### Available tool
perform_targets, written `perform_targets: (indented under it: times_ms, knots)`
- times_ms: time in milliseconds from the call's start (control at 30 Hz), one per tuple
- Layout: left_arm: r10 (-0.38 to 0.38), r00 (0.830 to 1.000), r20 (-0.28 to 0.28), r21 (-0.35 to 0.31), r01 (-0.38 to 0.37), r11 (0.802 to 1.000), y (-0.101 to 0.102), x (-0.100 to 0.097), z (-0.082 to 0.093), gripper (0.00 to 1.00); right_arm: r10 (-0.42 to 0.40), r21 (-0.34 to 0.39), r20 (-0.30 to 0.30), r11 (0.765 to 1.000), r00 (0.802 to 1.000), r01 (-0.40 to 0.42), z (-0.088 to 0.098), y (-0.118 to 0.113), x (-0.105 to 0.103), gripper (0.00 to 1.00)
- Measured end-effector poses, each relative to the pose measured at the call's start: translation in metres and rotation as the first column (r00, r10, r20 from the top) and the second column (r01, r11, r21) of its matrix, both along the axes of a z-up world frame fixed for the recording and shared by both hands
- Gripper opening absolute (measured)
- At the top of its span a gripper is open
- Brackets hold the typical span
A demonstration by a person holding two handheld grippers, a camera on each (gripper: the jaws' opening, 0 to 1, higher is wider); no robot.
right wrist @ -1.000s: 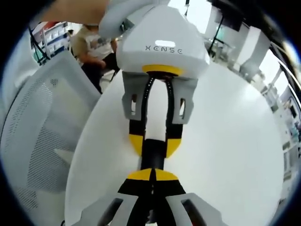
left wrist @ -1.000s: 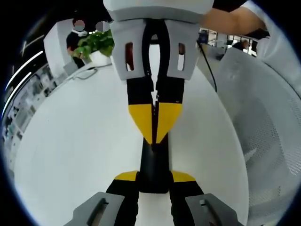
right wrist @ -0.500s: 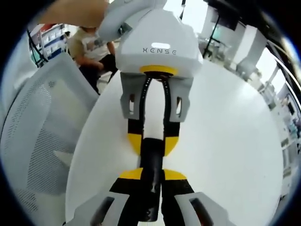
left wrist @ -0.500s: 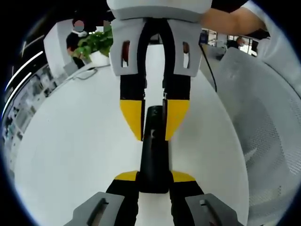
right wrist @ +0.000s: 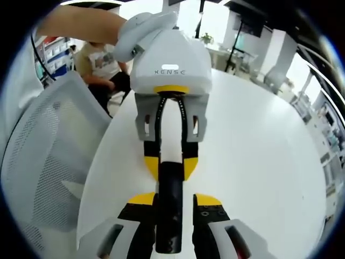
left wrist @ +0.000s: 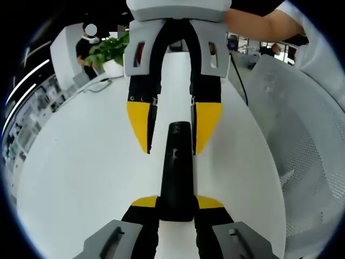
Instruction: Press the specified remote control buttons in sequence, fully releasing each button before pressing the next.
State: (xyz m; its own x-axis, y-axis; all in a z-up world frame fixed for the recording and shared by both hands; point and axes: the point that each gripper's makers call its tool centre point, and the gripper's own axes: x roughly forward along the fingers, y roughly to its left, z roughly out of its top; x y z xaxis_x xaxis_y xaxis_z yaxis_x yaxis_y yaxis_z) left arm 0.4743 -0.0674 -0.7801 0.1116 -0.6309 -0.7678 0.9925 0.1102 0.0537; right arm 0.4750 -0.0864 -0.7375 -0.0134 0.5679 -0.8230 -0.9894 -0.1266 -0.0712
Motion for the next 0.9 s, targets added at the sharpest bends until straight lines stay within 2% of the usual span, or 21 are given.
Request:
perform_targets:
  times_ms: [667,900]
  knots:
    - [-0.002,1.000,0.006,-0.011,0.002,1.000,0.000,0.000,0.000,0.24,-0.067,0.020,-0.015,0.998,0.998,0.068,-0.002,-0.026,0.005,0.26]
    - [-0.001,1.000,0.007,-0.014,0.001,1.000,-0.001,-0.001,0.000,0.24,-0.062,0.024,-0.019,0.998,0.998,0.063,-0.005,-0.033,0.004,0.28]
